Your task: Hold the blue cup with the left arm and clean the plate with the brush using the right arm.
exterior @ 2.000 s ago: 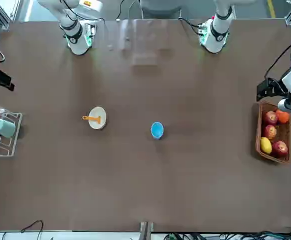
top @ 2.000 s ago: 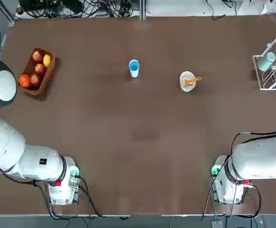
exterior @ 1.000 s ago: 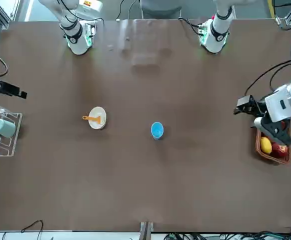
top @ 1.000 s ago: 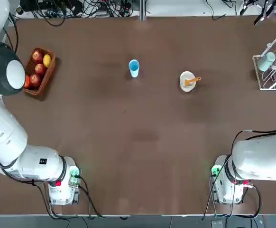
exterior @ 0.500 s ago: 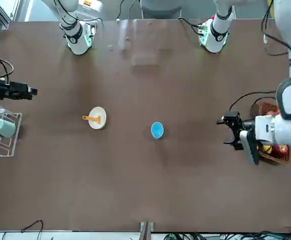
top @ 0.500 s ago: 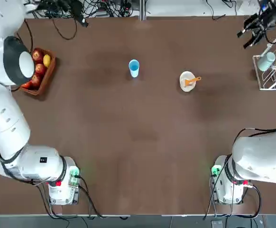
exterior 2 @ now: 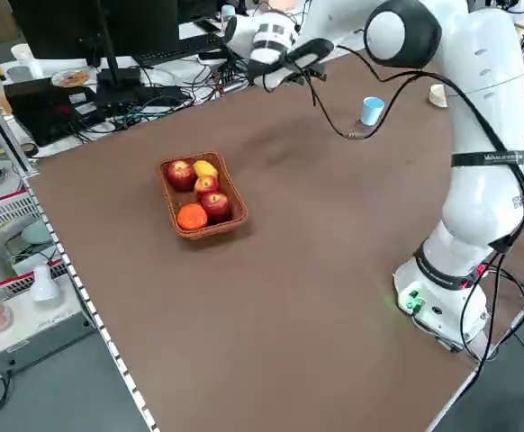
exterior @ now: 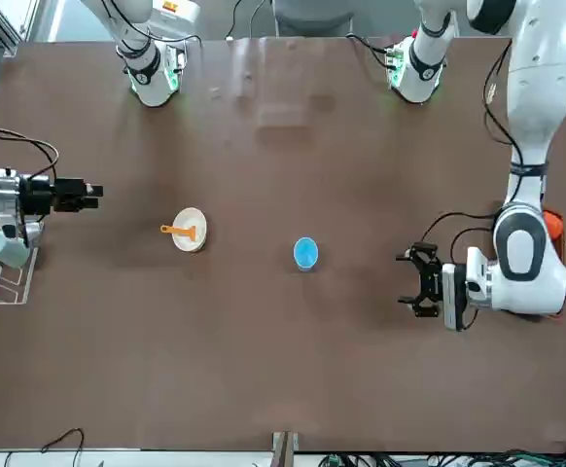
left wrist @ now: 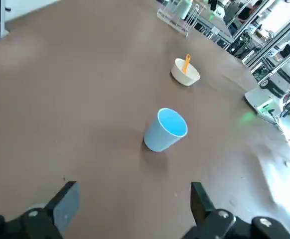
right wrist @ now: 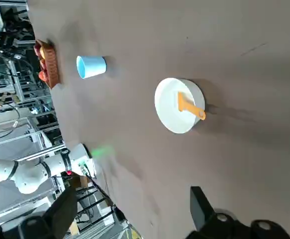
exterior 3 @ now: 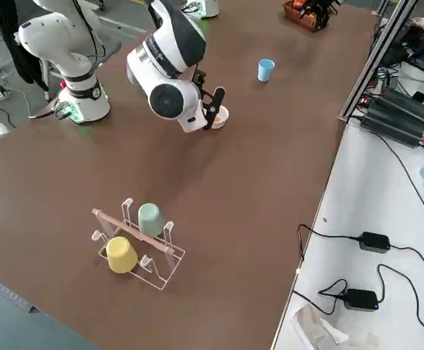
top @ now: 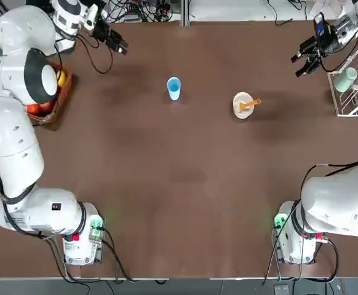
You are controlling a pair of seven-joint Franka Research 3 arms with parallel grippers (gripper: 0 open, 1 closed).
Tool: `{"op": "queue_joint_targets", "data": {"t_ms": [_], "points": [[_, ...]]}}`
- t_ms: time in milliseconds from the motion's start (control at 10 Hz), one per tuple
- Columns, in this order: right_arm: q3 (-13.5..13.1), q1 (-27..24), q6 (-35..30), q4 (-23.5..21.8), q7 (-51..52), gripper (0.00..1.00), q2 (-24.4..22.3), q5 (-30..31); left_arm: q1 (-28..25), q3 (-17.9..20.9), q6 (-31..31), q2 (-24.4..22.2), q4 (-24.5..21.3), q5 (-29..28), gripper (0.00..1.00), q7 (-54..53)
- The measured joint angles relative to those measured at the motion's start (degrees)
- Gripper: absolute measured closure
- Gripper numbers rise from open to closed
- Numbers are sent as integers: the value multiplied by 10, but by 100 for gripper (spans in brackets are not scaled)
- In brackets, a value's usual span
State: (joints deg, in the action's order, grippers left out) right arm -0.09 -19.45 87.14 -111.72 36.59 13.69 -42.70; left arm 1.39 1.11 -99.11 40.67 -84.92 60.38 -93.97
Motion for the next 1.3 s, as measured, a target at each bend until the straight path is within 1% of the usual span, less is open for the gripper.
{"op": "queue_joint_targets", "data": {"t_ms": [200, 400, 500, 600, 700, 800, 1000, 1200, 1300], "points": [[0, 0, 10, -12, 50, 0, 32, -22, 1, -8, -12, 26, -16, 54, 1, -84], [0, 4, 25, -15, 108, 0, 79, -36, 3, -34, -30, 33, -55, 107, 1, -163], [1, 6, 34, -17, 139, 0, 107, -45, 6, -47, -32, 39, -76, 116, 1, -216], [1, 7, 45, -22, 166, 0, 129, -57, 10, -54, -33, 49, -87, 122, 1, -276], [0, 7, 62, -39, 191, 0, 142, -80, 17, -56, -34, 60, -92, 139, 1, -328], [0, 7, 78, -62, 208, 0, 147, -102, 24, -56, -34, 71, -96, 160, 1, -366], [0, 7, 100, -99, 220, 0, 148, -148, 33, -56, -40, 83, -116, 200, 1, -399], [1, 7, 122, -119, 238, 0, 148, -186, 43, -56, -46, 90, -128, 235, 1, -420], [1, 7, 125, -122, 243, 0, 148, -195, 52, -56, -54, 97, -128, 244, 1, -437]]}}
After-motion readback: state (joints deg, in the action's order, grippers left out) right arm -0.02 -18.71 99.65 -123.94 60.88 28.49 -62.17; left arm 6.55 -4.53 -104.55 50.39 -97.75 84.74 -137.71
